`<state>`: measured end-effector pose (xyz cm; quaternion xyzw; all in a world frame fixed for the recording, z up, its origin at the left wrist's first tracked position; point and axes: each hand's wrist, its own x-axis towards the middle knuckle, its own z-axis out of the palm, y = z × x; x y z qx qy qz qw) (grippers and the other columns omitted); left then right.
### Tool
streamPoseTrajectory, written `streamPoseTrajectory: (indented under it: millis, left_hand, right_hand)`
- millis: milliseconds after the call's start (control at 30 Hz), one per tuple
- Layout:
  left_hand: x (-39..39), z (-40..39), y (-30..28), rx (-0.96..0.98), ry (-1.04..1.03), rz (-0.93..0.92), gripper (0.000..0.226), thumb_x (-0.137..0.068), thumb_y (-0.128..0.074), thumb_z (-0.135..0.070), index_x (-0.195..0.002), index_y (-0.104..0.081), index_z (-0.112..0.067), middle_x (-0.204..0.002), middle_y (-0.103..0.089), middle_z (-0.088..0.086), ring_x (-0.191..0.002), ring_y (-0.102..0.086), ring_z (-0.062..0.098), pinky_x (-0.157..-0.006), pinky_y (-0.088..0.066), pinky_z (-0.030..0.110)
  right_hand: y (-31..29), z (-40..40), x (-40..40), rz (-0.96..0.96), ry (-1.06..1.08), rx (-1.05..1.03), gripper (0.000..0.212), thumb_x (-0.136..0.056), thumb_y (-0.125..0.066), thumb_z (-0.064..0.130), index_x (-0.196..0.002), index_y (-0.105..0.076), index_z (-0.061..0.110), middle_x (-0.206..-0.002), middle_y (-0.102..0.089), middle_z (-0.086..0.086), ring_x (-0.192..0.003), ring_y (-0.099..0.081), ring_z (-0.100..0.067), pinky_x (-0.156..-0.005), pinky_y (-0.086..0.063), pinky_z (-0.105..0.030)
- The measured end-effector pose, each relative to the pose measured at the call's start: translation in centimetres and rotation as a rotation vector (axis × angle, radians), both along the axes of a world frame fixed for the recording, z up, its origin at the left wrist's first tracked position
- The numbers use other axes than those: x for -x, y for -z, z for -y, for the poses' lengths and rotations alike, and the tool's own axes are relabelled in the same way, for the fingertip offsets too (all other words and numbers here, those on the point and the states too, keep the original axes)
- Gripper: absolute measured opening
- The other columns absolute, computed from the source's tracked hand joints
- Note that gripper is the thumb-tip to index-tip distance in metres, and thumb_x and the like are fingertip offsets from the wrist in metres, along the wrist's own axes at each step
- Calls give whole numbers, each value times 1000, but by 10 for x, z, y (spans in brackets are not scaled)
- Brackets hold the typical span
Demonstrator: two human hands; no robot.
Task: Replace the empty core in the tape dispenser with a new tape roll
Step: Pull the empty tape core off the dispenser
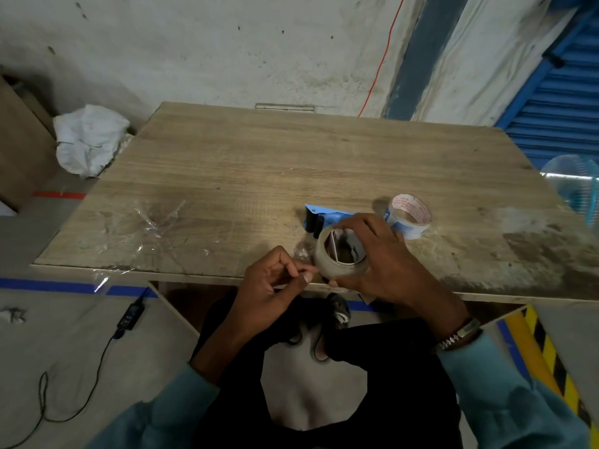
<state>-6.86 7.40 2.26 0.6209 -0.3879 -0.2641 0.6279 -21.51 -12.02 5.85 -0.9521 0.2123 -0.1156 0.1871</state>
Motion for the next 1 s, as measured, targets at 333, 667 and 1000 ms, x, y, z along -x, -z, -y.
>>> streamPoseTrajectory:
  millis: [333, 667, 1000]
  left_hand:
    - [-4, -9, 7, -10, 32, -23, 22, -96, -69, 11, -86, -50, 4, -98, -82, 16, -103, -80, 25, -90, -61, 31]
    - [-22, -15, -9, -43, 14, 101, 23, -93, -73, 8, -83, -54, 0, -99, -85, 6, -100, -81, 23, -89, -63, 33]
    - [-32, 7, -14, -71, -40, 27, 27, -92, -77, 1, -81, -54, -9, -98, -84, 7, -101, -81, 21, -86, -59, 31]
  right_hand:
    - [-4, 8, -3, -113, 34, 107, 111, -57, -66, 88, -155, -41, 43, -152, -41, 13, -149, -21, -18, -119, -20, -51]
    - [-8, 10, -11, -91, 129, -62, 111, -55, -93, 71, -143, -45, 24, -130, -41, 16, -120, -38, -6, -107, -32, -36]
    - [-1, 14, -7, -175, 57, -53, 115, -65, -82, 78, -161, -24, 52, -152, -29, 2, -147, -26, -23, -117, -24, -48]
